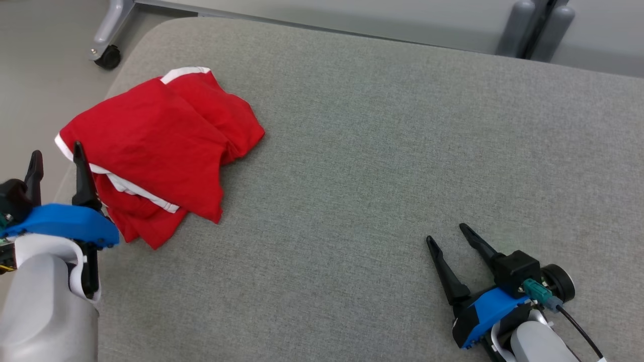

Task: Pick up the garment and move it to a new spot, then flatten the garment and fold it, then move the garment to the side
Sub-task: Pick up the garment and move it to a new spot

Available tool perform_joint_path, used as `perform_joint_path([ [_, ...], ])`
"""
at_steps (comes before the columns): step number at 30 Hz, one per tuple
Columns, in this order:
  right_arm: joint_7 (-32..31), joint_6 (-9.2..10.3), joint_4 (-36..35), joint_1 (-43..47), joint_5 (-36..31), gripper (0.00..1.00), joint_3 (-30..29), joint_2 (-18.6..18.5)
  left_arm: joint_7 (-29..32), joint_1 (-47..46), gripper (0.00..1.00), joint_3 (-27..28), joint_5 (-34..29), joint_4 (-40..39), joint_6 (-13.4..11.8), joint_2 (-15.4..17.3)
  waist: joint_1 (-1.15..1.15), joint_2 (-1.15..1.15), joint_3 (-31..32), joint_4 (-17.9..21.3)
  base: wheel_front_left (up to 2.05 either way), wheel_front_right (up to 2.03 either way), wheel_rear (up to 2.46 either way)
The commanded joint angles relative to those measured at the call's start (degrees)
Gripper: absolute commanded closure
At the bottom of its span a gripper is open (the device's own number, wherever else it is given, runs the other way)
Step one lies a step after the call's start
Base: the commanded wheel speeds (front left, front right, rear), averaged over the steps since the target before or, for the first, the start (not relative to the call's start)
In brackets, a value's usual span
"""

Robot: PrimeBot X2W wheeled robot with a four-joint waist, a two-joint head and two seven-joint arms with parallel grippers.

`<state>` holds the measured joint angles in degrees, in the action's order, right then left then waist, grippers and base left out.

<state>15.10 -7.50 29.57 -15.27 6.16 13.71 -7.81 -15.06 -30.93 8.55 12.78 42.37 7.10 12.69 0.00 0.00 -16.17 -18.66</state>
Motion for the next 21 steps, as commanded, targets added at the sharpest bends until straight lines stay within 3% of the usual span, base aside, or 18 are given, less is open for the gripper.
perform_joint_path([
  [1,0.03,0.01,0.50,-0.45,0.25,0.00,-0.06,-1.07,0.78,-2.02,0.00,-0.03,1.14,2.19,0.31,0.38,0.00,0.00,-0.51,0.26,0.00,0.00,0.00],
  [9,-0.21,0.07,0.70,-0.33,0.40,0.00,-0.70,-3.37,7.43,-10.41,0.00,-1.43,9.39,11.66,0.41,1.76,0.00,0.00,-2.95,1.59,0.00,0.00,0.00],
  [18,-0.29,0.08,1.09,-0.72,0.68,0.00,-0.35,-3.71,12.97,-9.36,0.00,-8.33,18.74,13.47,0.41,2.39,0.00,0.00,-4.09,2.56,0.00,0.00,0.00],
  [19,-0.29,0.08,1.16,-0.83,0.70,0.00,-0.28,-3.55,12.92,-9.07,0.25,-9.27,19.31,13.44,0.41,2.46,0.00,0.00,-4.04,2.65,0.00,0.00,0.00],
  [20,-0.30,0.08,1.22,-0.93,0.68,0.00,-0.17,-3.40,12.90,-8.86,0.76,-10.23,20.00,13.37,0.42,2.33,0.00,0.00,-3.95,2.74,0.00,0.00,0.00],
  [21,-0.30,0.08,1.26,-1.04,0.70,0.00,-0.10,-3.30,12.46,-8.74,1.00,-10.81,20.41,13.35,0.42,2.57,0.00,0.00,-3.85,2.81,0.00,0.00,0.00],
])
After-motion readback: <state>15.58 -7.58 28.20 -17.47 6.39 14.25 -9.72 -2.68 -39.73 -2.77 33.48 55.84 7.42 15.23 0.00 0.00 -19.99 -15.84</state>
